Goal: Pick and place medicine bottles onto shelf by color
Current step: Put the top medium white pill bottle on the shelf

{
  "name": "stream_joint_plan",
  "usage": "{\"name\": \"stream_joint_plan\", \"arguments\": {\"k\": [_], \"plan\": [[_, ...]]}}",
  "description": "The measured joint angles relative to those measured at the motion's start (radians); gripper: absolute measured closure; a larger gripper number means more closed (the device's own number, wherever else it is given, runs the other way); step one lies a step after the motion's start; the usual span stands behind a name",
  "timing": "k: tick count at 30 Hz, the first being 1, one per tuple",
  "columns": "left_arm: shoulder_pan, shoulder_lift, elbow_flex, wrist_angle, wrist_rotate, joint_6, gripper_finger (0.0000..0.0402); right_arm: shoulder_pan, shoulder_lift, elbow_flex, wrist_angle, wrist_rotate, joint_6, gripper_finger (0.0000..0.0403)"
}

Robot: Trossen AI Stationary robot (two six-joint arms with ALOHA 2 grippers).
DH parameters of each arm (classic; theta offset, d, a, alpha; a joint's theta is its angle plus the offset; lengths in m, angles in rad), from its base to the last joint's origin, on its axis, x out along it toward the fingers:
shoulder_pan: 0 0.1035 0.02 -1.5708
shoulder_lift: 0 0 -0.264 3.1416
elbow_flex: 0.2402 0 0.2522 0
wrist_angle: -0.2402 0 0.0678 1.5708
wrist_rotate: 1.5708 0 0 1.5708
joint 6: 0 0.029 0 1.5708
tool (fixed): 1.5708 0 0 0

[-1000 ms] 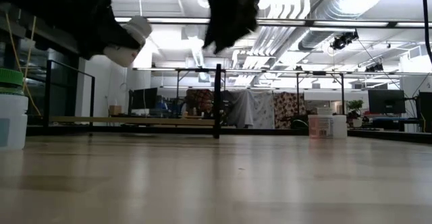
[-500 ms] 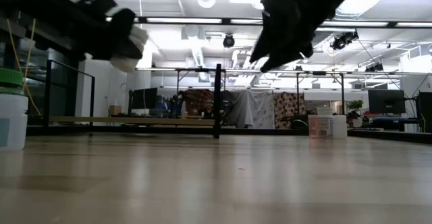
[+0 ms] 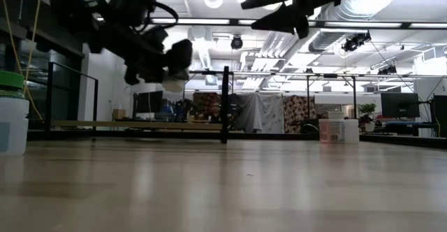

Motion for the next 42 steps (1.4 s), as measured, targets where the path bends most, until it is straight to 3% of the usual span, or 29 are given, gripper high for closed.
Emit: {"name": "stream_joint_plan", "arguments": {"k": [5, 9, 18, 24, 35, 42], "plan": [[0.05, 0.162, 0.0, 0.234, 0.01, 0.0, 0.0233, 0.0, 0.0, 0.0, 0.017, -0.004, -0.001, 0.013], [0.069, 0.265, 0.014, 0.33, -0.015, -0.008, 0.0233, 0.0, 0.0, 0.0, 0.022, -0.004, -0.001, 0.013], [0.071, 0.396, 0.169, 0.306, -0.084, 0.087, 0.0232, 0.0, 0.001, 0.0, 0.024, -0.004, -0.001, 0.013], [0.068, 0.431, 0.252, 0.17, -0.152, 0.123, 0.0232, 0.0, 0.001, 0.0, 0.023, -0.004, -0.002, 0.013], [0.101, 0.479, 0.268, 0.097, -0.108, -0.067, 0.0232, 0.0, 0.001, 0.0, 0.024, -0.004, -0.002, 0.013], [0.094, 0.482, 0.269, 0.097, -0.108, -0.078, 0.0221, 0.0, 0.001, 0.0, 0.024, -0.004, -0.002, 0.013]]}}
